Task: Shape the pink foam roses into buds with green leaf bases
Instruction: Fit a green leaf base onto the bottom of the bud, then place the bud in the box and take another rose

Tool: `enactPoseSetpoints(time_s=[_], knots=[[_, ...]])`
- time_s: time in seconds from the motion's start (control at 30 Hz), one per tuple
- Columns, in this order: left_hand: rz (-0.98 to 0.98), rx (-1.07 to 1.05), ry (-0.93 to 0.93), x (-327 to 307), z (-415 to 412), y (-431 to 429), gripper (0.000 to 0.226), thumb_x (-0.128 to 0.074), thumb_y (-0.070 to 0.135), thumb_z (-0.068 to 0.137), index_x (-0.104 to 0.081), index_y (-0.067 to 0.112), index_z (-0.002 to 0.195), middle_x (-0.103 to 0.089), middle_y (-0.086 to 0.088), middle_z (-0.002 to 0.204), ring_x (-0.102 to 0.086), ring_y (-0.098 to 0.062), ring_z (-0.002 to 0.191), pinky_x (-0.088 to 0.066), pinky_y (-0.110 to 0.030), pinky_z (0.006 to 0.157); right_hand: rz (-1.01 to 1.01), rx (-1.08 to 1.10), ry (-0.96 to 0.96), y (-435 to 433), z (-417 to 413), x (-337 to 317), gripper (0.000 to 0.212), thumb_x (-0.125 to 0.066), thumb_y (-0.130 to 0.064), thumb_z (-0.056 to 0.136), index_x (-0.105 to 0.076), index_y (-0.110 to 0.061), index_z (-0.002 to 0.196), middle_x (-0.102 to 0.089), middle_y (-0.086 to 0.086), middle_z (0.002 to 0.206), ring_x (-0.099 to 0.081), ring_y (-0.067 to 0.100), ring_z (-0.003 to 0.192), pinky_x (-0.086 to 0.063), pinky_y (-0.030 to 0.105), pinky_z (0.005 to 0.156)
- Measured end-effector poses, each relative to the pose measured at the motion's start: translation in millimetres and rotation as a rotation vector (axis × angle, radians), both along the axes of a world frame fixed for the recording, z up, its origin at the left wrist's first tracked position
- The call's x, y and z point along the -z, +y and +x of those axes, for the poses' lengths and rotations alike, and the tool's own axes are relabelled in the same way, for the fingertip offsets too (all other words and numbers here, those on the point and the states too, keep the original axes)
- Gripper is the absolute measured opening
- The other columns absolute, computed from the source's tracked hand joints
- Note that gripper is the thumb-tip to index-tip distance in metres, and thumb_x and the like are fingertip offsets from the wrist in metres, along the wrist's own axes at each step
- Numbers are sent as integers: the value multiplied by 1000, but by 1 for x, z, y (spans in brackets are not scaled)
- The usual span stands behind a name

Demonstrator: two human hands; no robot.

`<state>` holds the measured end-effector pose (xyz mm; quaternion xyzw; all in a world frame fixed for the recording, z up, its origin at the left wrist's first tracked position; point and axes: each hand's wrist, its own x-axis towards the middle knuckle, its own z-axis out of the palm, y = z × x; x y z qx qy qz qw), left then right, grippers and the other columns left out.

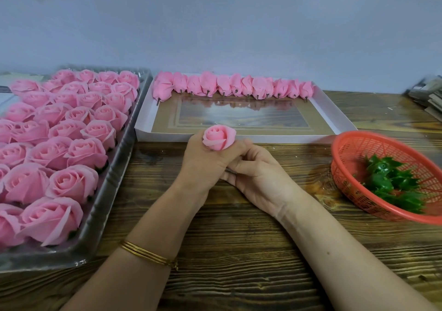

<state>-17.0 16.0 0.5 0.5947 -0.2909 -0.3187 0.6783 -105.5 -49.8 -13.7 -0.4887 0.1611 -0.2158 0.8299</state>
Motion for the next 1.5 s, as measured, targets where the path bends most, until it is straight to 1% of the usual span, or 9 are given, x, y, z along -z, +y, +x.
enactPoseSetpoints(time_s=[0.2,0.27,0.37,0.5,0.63,0.83,0.97,1.1,1.5], knots=[[-36,27,9,0,4,-1,27,-85,3,67,-71,17,85,-71,2,74,-68,-7,71,-53,-17,60,-51,14,20,-4,0,3,32,-41,17,90,-64,3,107,-69,14,106,-62,27,109,-46,39,103],[-36,4,2,-1,6,0,49,-90,10,58,-69,22,101,-71,4,93,-67,-3,80,-52,-15,65,-46,32,23,-5,-2,3,29,-44,15,90,-67,0,100,-71,12,102,-62,26,107,-43,42,105],[-15,-64,-46,-4,9,1,76,-87,26,51,-60,31,121,-60,4,113,-64,0,91,-51,-12,69,-103,52,48,-6,-3,4,30,-47,11,92,-69,-8,99,-70,11,98,-62,21,99,-48,32,94],[24,-116,-336,-12,8,4,61,-79,38,62,-56,42,118,-56,8,111,-61,-5,96,-51,-15,73,-171,96,68,-3,0,4,30,-50,11,92,-61,3,119,-50,47,111,-48,35,103,-39,56,109],[120,-143,-627,-16,7,4,42,-76,29,80,-59,34,119,-50,12,104,-52,-5,100,-44,-22,89,-194,68,43,-2,-1,5,34,-50,13,92,-62,0,121,-68,24,112,-64,31,106,-52,39,97],[404,-24,-930,-24,9,4,23,-62,32,91,-60,26,113,-46,2,104,-48,-17,97,-34,-26,82,-329,132,96,-4,1,7,24,-53,18,86,-64,-3,91,-60,22,89,-55,31,88,-43,44,88],[527,49,-1061,-33,9,3,16,-52,30,95,-54,20,107,-54,-3,109,-52,-23,97,-39,-32,79,-344,109,60,-4,0,7,24,-53,18,87,-64,2,100,-68,11,87,-62,21,86,-51,30,81],[631,105,-1153,-41,10,0,15,-48,34,96,-43,20,99,-54,-3,104,-50,-22,93,-36,-35,73,-331,130,63,-4,1,10,27,-53,20,84,-63,9,107,-65,22,94,-61,27,90,-50,39,86],[717,260,-1192,-50,19,-18,20,-52,32,92,-39,18,92,-47,-1,92,-45,-23,85,-29,-34,61,-169,209,52,-6,2,8,32,-54,20,83,-64,2,107,-66,18,95,-59,31,97,-41,51,104]])
